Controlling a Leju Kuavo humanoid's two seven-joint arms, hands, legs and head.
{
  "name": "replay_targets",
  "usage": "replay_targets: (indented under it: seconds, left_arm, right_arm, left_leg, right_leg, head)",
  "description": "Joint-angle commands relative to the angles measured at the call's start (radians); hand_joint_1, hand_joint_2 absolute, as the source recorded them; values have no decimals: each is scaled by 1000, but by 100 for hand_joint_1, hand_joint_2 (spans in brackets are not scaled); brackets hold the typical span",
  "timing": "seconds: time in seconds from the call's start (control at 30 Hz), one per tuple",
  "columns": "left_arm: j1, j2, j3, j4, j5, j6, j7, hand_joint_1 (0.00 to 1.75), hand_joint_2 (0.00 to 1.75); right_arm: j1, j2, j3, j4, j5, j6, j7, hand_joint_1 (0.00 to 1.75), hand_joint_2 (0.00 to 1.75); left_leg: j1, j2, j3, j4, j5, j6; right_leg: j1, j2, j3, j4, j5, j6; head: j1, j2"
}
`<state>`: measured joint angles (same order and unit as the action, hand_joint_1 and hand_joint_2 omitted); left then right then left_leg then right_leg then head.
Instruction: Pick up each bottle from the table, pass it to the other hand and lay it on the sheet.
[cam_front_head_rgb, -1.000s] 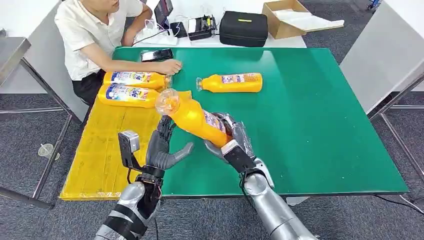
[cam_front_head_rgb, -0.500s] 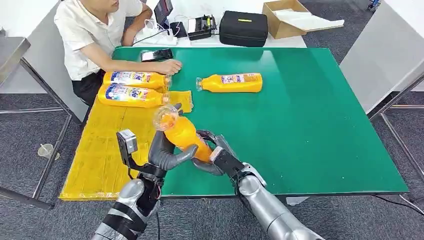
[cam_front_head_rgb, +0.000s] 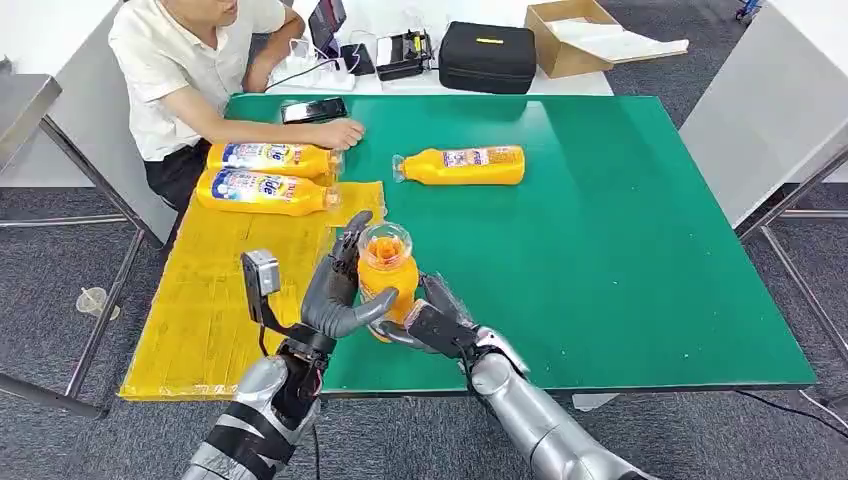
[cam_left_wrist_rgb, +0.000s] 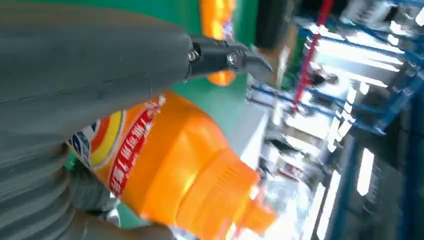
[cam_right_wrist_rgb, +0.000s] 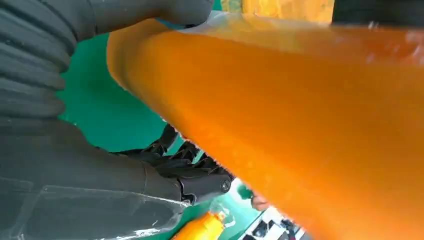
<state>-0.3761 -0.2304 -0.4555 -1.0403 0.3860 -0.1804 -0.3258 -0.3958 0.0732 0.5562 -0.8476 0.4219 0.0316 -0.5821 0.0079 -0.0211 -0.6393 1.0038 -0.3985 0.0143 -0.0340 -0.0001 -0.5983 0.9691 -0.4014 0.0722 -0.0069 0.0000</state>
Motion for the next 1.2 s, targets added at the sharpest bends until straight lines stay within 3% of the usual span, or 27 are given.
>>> replay_targets:
  seconds: [0.03, 0.1, 0.17, 0.3, 0.33, 0.37, 0.4, 0.53, 0.67, 0.7, 0.73, 1.1, 1.2]
  left_arm:
    - [-82, 8, -62, 167, -40, 64, 4, 175, 175]
    - [-90, 17, -90, 179, -92, 108, -21, 175, 175]
    - [-94, 22, -110, 183, -153, 165, -45, 152, 175]
    - [-94, 22, -110, 183, -154, 165, -45, 152, 175]
    - [-97, 26, -120, 181, -186, 193, -53, 133, 175]
    - [-96, 27, -132, 177, -226, 224, -56, 19, 175]
    - [-94, 29, -144, 173, -274, 265, -61, 0, 175]
    - [-79, 27, -160, 144, -377, 328, -72, 0, 175]
    - [-73, 27, -139, 130, -350, 246, -34, 0, 175]
    - [-76, 27, -136, 133, -347, 242, -31, 155, 175]
    - [-79, 26, -130, 138, -342, 234, -29, 175, 175]
    - [-84, 19, -80, 152, -227, 102, -1, 175, 175]
    - [-84, 19, -63, 168, -116, -12, 50, 175, 175]
  right_arm:
    - [-41, -2, 56, -10, 4, -23, 12, 175, 175]
    - [-35, -8, 55, -33, -2, -32, 23, 175, 175]
    - [-28, -15, 51, -49, -12, -32, 31, 175, 175]
    - [-28, -17, 50, -49, -12, -32, 31, 175, 175]
    - [-26, -18, 48, -51, -13, -33, 32, 175, 175]
    - [-22, -20, 45, -57, -16, -38, 39, 175, 175]
    - [-17, -24, 41, -66, -24, -39, 43, 175, 175]
    - [-3, -34, 29, -94, -25, -43, 55, 175, 175]
    - [-12, -31, 35, -102, -5, -55, 71, 175, 175]
    - [-13, -30, 35, -103, -5, -55, 71, 175, 175]
    - [-16, -27, 36, -104, -2, -58, 75, 175, 175]
    - [-24, -23, 41, -108, 7, -66, 86, 175, 175]
    - [-34, -20, 48, -101, 9, -68, 83, 175, 175]
  left_leg:
    - [0, 2, 2, 0, -1, 0]
    - [0, 3, 3, 0, -2, 0]
    - [1, 2, 4, 1, -2, 0]
    - [1, 5, 7, 1, -4, -1]
    - [0, 3, 3, 0, -1, 0]
    - [1, 4, 5, 1, -3, -1]
    - [0, 3, 3, 0, -2, 0]
    - [0, 3, 3, 0, -1, 0]
    - [0, 3, 4, 0, -2, 0]
    - [1, 4, 6, 1, -4, 0]
    - [1, 6, 7, 2, -5, -1]
    - [0, 5, 4, 1, -3, 0]
    - [0, 5, 4, 1, -3, 0]
  right_leg:
    - [1, 1, 2, 0, 0, -2]
    - [1, 1, 3, 0, -1, -3]
    - [1, 1, 4, 0, -2, -4]
    - [2, 2, 7, 0, -3, -6]
    - [1, 2, 3, 0, -1, -3]
    - [2, 3, 5, 0, -1, -4]
    - [1, 2, 3, 0, -1, -3]
    - [1, 1, 3, 0, 0, -3]
    - [1, 1, 4, 0, -1, -4]
    - [2, 2, 6, 0, -2, -5]
    - [3, 4, 7, 1, -3, -6]
    - [1, 3, 4, 0, -1, -4]
    - [1, 3, 4, 0, -1, -4]
  head:
    - [0, 0]
    - [0, 0]
    - [0, 0]
    - [0, 0]
    - [0, 0]
    - [0, 0]
    - [0, 0]
    - [0, 0]
    - [0, 0]
    - [0, 0]
    - [0, 0]
    - [0, 0]
    - [0, 0]
